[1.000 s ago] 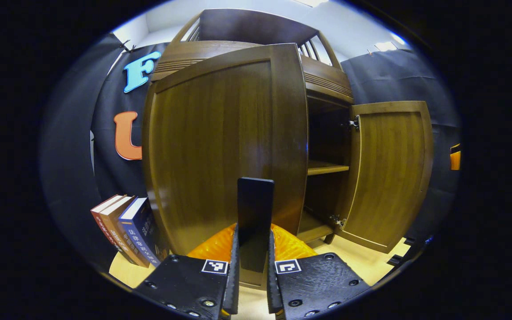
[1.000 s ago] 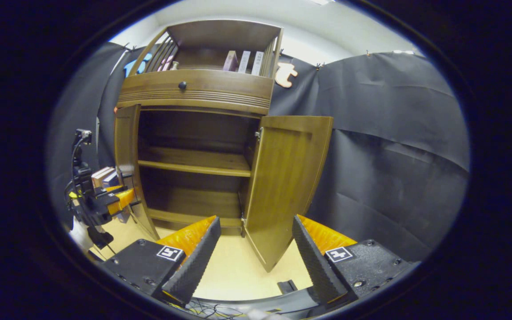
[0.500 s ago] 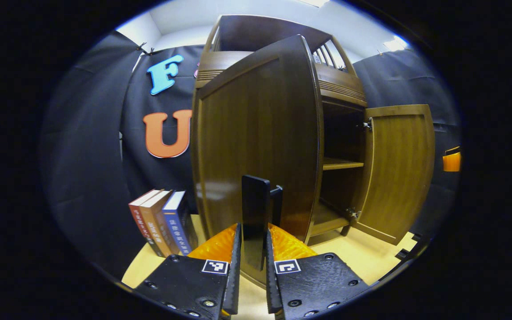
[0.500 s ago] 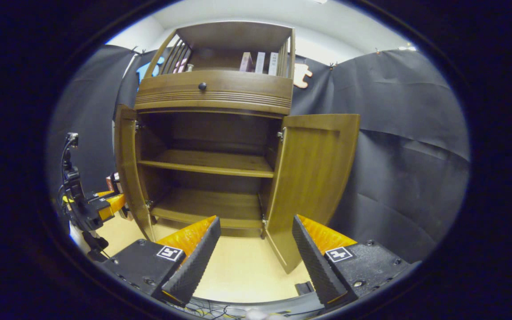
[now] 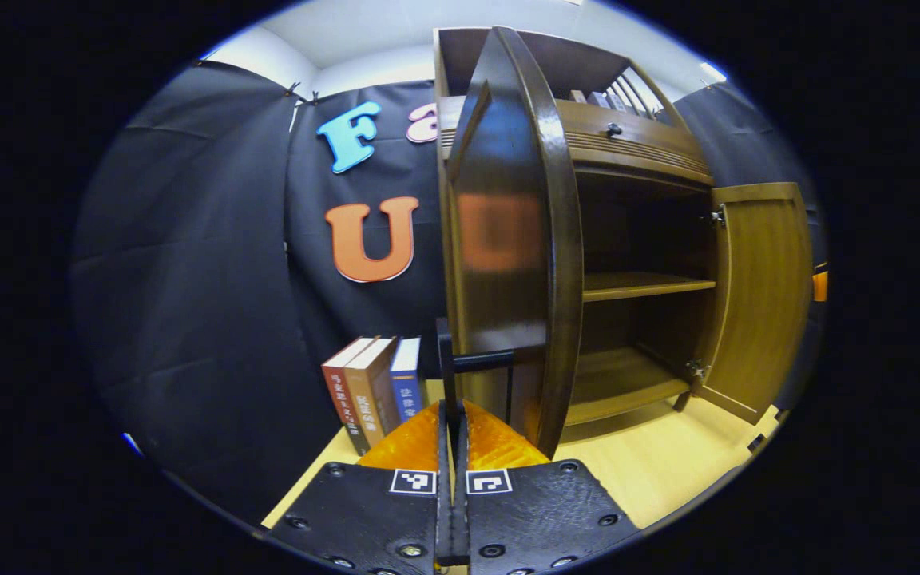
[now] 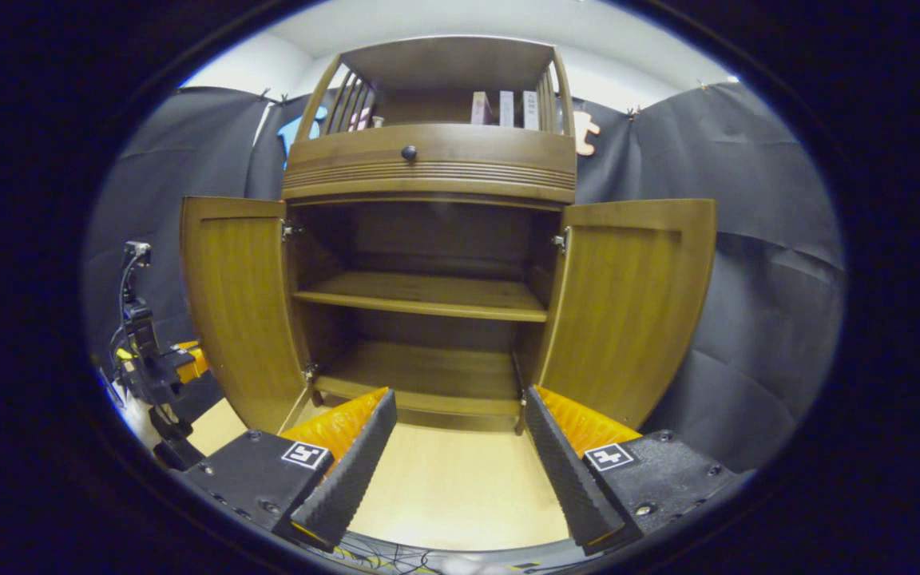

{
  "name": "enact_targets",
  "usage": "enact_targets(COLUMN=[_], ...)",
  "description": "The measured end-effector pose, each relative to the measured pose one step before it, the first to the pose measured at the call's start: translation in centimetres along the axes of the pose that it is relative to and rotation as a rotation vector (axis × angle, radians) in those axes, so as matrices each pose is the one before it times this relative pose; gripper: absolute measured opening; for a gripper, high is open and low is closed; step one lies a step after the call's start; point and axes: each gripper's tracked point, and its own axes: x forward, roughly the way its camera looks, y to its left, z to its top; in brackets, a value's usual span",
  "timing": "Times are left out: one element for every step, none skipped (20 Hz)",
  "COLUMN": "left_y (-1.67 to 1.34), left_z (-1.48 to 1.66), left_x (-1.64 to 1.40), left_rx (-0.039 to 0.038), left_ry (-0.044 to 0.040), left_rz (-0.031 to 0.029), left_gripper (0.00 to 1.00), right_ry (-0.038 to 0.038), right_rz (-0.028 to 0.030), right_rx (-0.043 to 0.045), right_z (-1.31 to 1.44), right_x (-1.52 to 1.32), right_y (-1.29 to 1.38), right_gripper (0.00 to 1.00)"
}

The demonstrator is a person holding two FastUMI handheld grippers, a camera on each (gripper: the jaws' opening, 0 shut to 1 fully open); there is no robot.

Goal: Open the right door of the double-door shoe cabinet with the right hand, and open the left door with the left hand.

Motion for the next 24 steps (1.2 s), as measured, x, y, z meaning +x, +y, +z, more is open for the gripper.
enact_targets(left_y=[0.343, 0.289, 0.319, 0.2, 0.172, 0.276, 0.029, 0.238, 0.185, 0.212, 0.175, 0.176, 0.263, 0.162, 0.332, 0.217, 0.374, 0.46, 0.318, 0.43, 0.303, 0.297, 0.338, 0.271], left_z=[-0.041, -0.007, 0.064, -0.018, 0.042, -0.084, 0.022, 0.048, -0.001, -0.039, 0.029, 0.07, 0.067, 0.002, -0.031, 0.023, 0.03, -0.131, 0.11, -0.077, 0.009, -0.008, 0.033, -0.103], left_x=[0.001, -0.09, 0.003, -0.002, 0.054, 0.017, 0.013, -0.058, -0.011, 0.12, 0.071, -0.008, 0.016, -0.047, 0.098, -0.062, 0.014, 0.08, -0.015, -0.027, 0.05, 0.037, 0.083, 0.041], left_rx=[-0.02343, -0.00879, -0.00095, -0.00415, -0.00611, -0.00852, -0.00211, 0.00394, 0.00485, 0.00431, 0.0054, 0.00864, 0.00635, 0.00268, -0.00035, 0.00157, 0.00263, -0.0007, -0.0049, -0.00293, -0.00146, -0.00038, -0.00599, -0.01251], left_ry=[-0.00055, -0.00263, -0.00378, -0.00609, -0.00601, -0.00158, -0.00262, -0.00069, -0.00165, 0.00109, -0.00229, -0.00232, -0.00258, -0.00114, -0.00173, 0.0016, 0.00042, 0.00156, -0.00138, 0.0043, 0.00212, 0.00289, 0.00264, 0.00832], left_rz=[-0.01052, -0.00867, -0.00679, -0.01008, -0.00881, -0.00803, -0.00633, -0.00766, -0.00672, -0.00765, -0.00924, -0.00737, -0.00973, -0.00981, -0.01253, -0.01571, -0.01616, -0.01686, -0.01787, -0.02201, -0.01927, -0.02497, -0.01734, -0.01895], left_gripper=[0.07, 0.0, 0.0, 0.0, 0.0, 0.0, 0.0, 0.0, 0.0, 0.0, 0.0, 0.0, 0.0, 0.0, 0.0, 0.0, 0.0, 0.0, 0.0, 0.0, 0.0, 0.0, 0.0, 0.0], right_ry=[-0.0019, -0.00324, -0.00154, -0.0009, -0.00001, 0.00098, 0.00203, 0.00141, 0.00048, -0.00023, 0.00156, 0.00217, 0.00005, -0.00041, 0.00123, 0.00042, -0.00048, -0.00097, -0.00253, -0.00252, 0.00032, -0.00097, 0.00022, 0.00306], right_rz=[0.00847, 0.00614, 0.00424, 0.00326, 0.00162, 0.00096, -0.00023, 0.00014, 0.00042, -0.00009, 0.0013, 0.00309, 0.00178, 0.00117, 0.00261, 0.00423, 0.00448, 0.00344, 0.00565, 0.00515, 0.00453, 0.00485, 0.00713, 0.01138], right_rx=[-0.00166, -0.00086, -0.00146, 0.00007, 0.00052, 0.00018, 0.00032, 0.00088, 0.00142, 0.00191, 0.00117, 0.00009, -0.00013, -0.00081, -0.00061, 0.00036, -0.00078, -0.00063, -0.00146, -0.00392, -0.00422, 0.00143, 0.00308, 0.00112], right_z=[0.068, 0.101, 0.017, 0.013, -0.07, -0.023, -0.092, -0.046, -0.048, -0.004, -0.031, 0.001, -0.015, 0.039, 0.062, 0.03, 0.068, 0.129, 0.136, 0.222, 0.175, 0.288, 0.234, 0.217], right_x=[0.0, 0.011, 0.038, 0.027, -0.036, 0.063, 0.099, -0.036, 0.011, -0.084, 0.124, -0.04, 0.057, 0.099, 0.156, 0.018, 0.063, 0.046, 0.148, 0.021, 0.12, 0.071, 0.131, 0.122], right_y=[0.236, 0.127, 0.119, 0.013, -0.022, -0.02, -0.045, -0.012, -0.061, 0.007, 0.03, 0.049, 0.015, 0.042, 0.083, 0.096, 0.141, 0.132, 0.158, 0.146, 0.071, 0.11, 0.093, 0.281], right_gripper=[1.0, 1.0, 1.0, 1.0, 1.0, 1.0, 1.0, 1.0, 1.0, 1.0, 1.0, 1.0, 1.0, 1.0, 1.0, 1.0, 1.0, 1.0, 1.0, 1.0, 1.0, 1.0, 1.0, 1.0])
